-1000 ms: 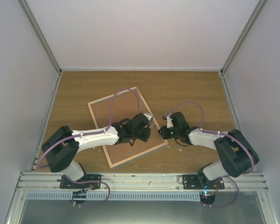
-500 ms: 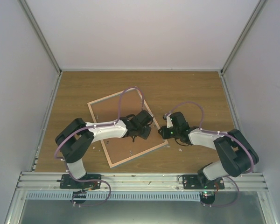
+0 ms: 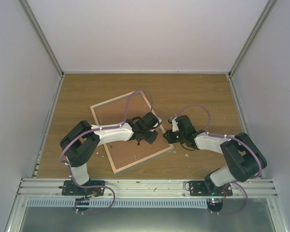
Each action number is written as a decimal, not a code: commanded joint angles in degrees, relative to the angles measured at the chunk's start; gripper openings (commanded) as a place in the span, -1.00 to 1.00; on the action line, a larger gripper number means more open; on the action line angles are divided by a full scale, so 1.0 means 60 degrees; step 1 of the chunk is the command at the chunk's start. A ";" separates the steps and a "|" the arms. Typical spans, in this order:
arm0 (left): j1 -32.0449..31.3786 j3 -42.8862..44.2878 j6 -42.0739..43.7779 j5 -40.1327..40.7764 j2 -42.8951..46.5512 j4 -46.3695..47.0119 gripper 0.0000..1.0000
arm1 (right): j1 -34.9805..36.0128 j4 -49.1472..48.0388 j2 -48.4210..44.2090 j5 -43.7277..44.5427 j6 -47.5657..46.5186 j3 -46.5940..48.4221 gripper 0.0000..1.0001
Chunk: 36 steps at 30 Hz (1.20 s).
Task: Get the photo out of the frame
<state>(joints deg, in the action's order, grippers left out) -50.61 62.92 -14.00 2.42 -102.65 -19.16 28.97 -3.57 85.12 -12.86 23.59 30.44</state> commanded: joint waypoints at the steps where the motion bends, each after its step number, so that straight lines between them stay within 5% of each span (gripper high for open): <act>1: -0.0215 0.0201 0.0658 -0.0380 -0.0091 -0.0103 -1.00 | -0.0023 0.0625 0.0528 0.0077 -0.0007 -0.0100 -0.99; 18: -0.0442 0.0422 0.2736 -0.1373 -0.0017 -0.0512 -1.00 | -0.0025 0.0625 0.0856 0.0046 -0.0168 0.0082 -0.99; 36: -0.0153 -0.0772 -0.0156 0.0558 0.2447 -0.0605 -1.00 | -0.0027 0.1153 0.0089 0.1009 0.0653 -0.0027 -0.99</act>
<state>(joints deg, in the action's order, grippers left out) -52.38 61.41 -8.78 2.04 -90.39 -23.88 29.04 -3.36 86.43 -12.05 23.64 31.92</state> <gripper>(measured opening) 0.111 0.179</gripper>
